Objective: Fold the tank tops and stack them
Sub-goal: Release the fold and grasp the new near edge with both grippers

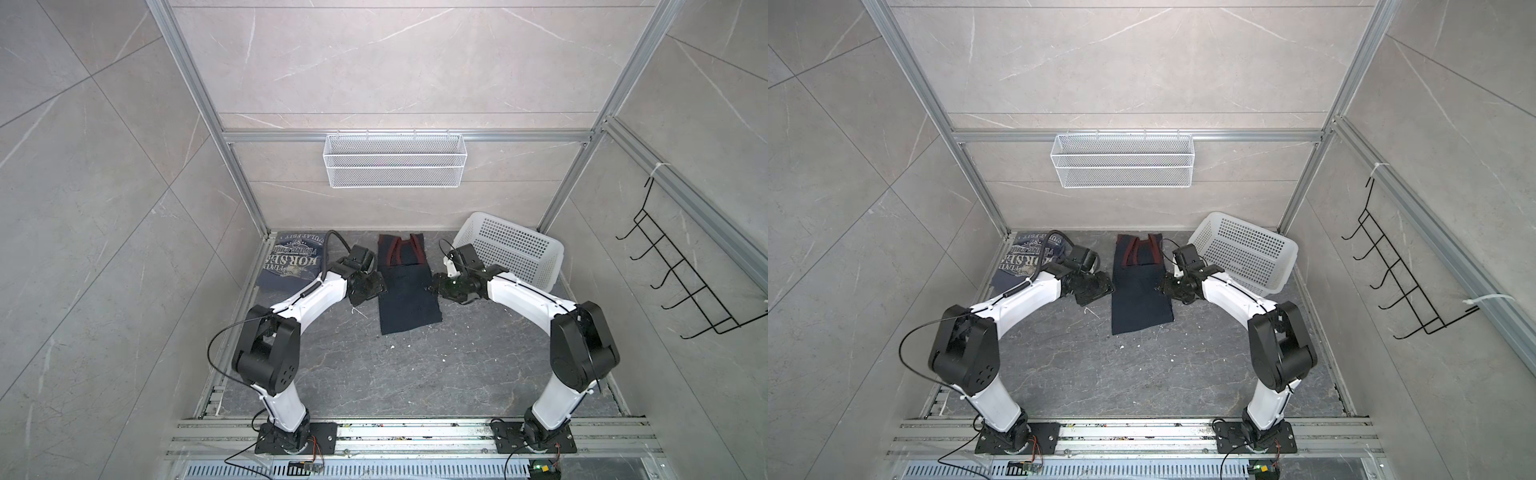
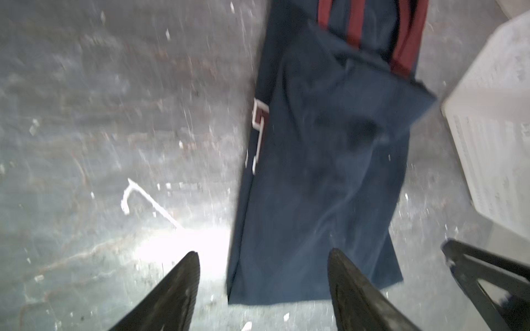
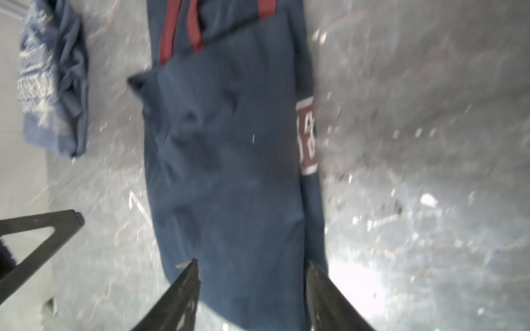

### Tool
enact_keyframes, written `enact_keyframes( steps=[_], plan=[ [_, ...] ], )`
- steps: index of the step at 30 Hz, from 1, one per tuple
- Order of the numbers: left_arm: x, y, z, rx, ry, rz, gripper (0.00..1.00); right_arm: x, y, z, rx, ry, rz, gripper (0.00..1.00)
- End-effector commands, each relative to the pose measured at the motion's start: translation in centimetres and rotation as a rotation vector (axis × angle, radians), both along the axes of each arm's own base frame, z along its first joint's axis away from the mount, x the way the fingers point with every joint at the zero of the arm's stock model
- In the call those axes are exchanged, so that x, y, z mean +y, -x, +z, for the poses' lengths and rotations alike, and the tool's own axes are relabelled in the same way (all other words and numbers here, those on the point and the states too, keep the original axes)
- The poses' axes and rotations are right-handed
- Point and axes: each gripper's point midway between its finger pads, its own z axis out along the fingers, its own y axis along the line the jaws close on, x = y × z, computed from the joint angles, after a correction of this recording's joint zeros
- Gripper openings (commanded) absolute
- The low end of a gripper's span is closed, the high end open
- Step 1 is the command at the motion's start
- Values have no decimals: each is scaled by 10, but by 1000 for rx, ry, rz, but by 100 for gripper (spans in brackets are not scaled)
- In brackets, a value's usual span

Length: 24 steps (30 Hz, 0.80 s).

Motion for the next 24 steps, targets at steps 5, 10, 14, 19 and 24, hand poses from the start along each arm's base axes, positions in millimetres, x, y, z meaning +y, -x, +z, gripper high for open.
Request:
enact_keyframes(
  steps=[5,10,14,19,24],
  plan=[
    [-34,32,-5,2,111,-120,72,9,21,-26,56,-84,44,58],
    [-37,41,-28,55,92,-125,72,5,26,-43,83,-63,31,55],
    [-42,46,-44,87,78,-131,66,7,32,-54,108,-72,33,46],
    [-43,48,-59,116,53,-132,52,1,40,-59,117,-62,15,29],
    [-37,53,-72,145,21,-124,43,-14,51,-68,116,-14,-26,17]
  ],
)
